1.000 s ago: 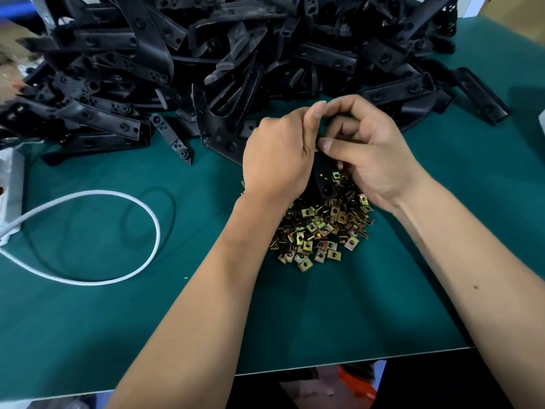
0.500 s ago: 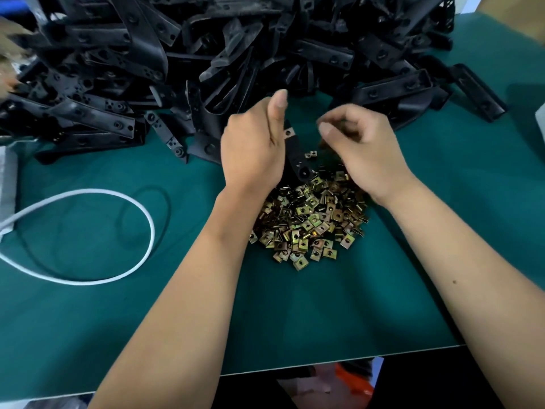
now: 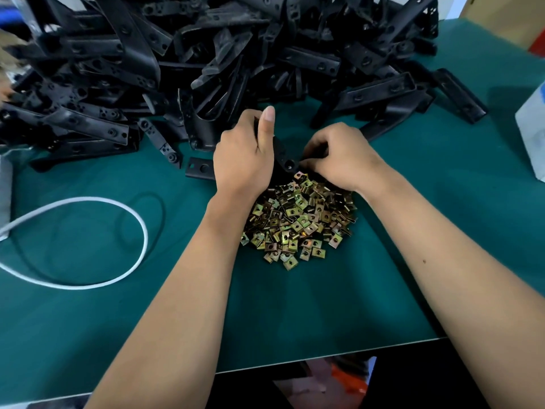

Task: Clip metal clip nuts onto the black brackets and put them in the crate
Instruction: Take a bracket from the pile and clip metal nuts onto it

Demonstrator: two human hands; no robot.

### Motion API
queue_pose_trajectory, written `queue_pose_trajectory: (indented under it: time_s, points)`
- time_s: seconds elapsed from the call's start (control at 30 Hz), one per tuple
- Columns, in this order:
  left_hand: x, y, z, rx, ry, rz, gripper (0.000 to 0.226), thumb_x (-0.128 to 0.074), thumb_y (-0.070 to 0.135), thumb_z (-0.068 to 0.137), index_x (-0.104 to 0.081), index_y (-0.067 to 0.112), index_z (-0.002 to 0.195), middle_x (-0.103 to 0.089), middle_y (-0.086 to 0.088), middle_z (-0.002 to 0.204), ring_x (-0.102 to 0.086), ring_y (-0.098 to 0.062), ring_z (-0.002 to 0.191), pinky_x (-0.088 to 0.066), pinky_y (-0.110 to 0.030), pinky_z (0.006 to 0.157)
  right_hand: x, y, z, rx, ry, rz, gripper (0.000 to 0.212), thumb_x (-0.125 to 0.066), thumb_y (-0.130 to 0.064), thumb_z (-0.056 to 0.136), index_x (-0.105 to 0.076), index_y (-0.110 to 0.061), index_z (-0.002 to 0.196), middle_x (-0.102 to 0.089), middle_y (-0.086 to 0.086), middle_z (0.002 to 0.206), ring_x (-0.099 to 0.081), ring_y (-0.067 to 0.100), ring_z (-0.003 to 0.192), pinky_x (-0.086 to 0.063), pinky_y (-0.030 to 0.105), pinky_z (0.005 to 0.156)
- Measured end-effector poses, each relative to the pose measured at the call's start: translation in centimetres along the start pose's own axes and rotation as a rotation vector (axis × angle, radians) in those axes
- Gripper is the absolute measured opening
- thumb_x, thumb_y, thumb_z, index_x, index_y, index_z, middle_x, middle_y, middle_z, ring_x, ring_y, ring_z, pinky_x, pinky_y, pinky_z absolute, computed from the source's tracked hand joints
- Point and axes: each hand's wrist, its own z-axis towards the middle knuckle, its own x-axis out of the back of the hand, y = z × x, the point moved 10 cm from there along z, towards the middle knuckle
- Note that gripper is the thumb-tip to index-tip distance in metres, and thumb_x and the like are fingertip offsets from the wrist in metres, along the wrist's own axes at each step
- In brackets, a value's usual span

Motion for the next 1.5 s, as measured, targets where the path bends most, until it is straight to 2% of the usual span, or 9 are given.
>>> queue_pose_trajectory:
  time_s: [0.27,0.4,0.63,0.73,0.87,0.97,1.23,1.4,1.5]
  points:
    - [0.1,-0.2,-0.2,-0.016,-0.006,-0.006,0.051,-0.03,0.057,0.107,-0.06,0.017,0.116,-0.055,0.01,0.069,-0.055,-0.018,0.07,-0.033,-0.036,0.064,0.1,0.3,-0.7,0.054,0.151,0.02,0.018,-0.082,-0.032,0.088,-0.067,-0.023,0.091,-0.063,-0.008,0.085,-0.058,0.014,0.078,-0.044,0.028,0.073]
    - [0.1,-0.2,-0.2,-0.014,-0.001,0.0,0.05,-0.03,0.056,0.107,-0.06,0.017,0.113,-0.054,0.011,0.067,-0.052,-0.007,0.065,-0.029,-0.035,0.063,0.8,0.2,-1.1,0.081,0.243,0.186,0.01,-0.085,-0.022,0.084,-0.075,-0.023,0.085,-0.064,-0.016,0.073,-0.058,-0.003,0.064,-0.042,0.011,0.064]
    - [0.6,0.4,-0.1,-0.046,0.015,0.048,0.051,-0.03,0.058,0.107,-0.06,0.017,0.115,-0.055,0.011,0.068,-0.058,-0.021,0.071,-0.034,-0.036,0.064,1.4,-2.7,-2.0,0.201,0.249,0.302,0.019,-0.069,-0.014,0.097,-0.08,-0.014,0.112,-0.078,-0.005,0.107,-0.069,0.001,0.1,-0.047,0.009,0.091]
    - [0.8,0.4,-0.2,-0.054,0.029,0.057,0.051,-0.03,0.058,0.106,-0.06,0.017,0.114,-0.053,0.011,0.067,-0.06,-0.025,0.073,-0.035,-0.037,0.064,1.3,-2.6,-2.0,0.19,0.221,0.319,0.022,-0.068,-0.013,0.097,-0.078,-0.014,0.117,-0.078,-0.004,0.107,-0.069,0.001,0.101,-0.047,0.011,0.095]
    - [1.0,0.6,-0.3,-0.057,0.044,0.056,0.05,-0.028,0.057,0.107,-0.059,0.017,0.109,-0.053,0.011,0.067,-0.059,-0.025,0.072,-0.033,-0.037,0.063,1.7,-2.2,-2.2,0.177,0.234,0.508,0.01,-0.077,-0.016,0.091,-0.074,-0.011,0.1,-0.078,-0.006,0.08,-0.072,0.003,0.078,-0.054,0.022,0.079]
    - [1.3,0.6,-0.2,-0.061,0.061,0.067,0.052,-0.023,0.056,0.106,-0.058,0.018,0.105,-0.059,0.007,0.072,-0.06,-0.028,0.074,-0.032,-0.038,0.063,1.4,-2.5,-2.2,0.188,0.176,0.679,0.006,-0.074,-0.009,0.093,-0.077,-0.01,0.099,-0.078,0.001,0.08,-0.072,0.01,0.073,-0.054,0.021,0.066]
    - [1.5,1.1,-0.2,-0.065,0.076,0.032,0.07,-0.012,0.061,0.1,-0.064,0.015,0.108,-0.056,0.014,0.073,-0.065,-0.03,0.079,-0.049,-0.046,0.071,0.6,-2.5,-2.2,0.151,0.071,0.801,0.013,-0.069,-0.003,0.095,-0.077,-0.005,0.106,-0.079,0.007,0.082,-0.067,0.011,0.069,-0.054,0.022,0.064]
    - [1.6,1.0,-0.2,-0.06,0.08,0.025,0.071,-0.012,0.062,0.099,-0.064,0.015,0.107,-0.069,0.001,0.081,-0.065,-0.032,0.079,-0.05,-0.048,0.072,0.2,-2.4,-2.2,0.139,0.049,0.824,0.01,-0.071,-0.002,0.094,-0.078,-0.008,0.099,-0.078,0.005,0.078,-0.067,0.01,0.065,-0.054,0.021,0.06]
    - [1.8,1.0,-0.3,-0.057,0.091,0.029,0.071,-0.012,0.062,0.1,-0.064,0.015,0.107,-0.064,0.01,0.079,-0.065,-0.03,0.079,-0.048,-0.044,0.07,0.0,-2.4,-2.2,0.136,0.038,0.841,0.011,-0.071,0.0,0.094,-0.078,-0.006,0.099,-0.078,0.006,0.078,-0.068,0.011,0.065,-0.055,0.021,0.06]
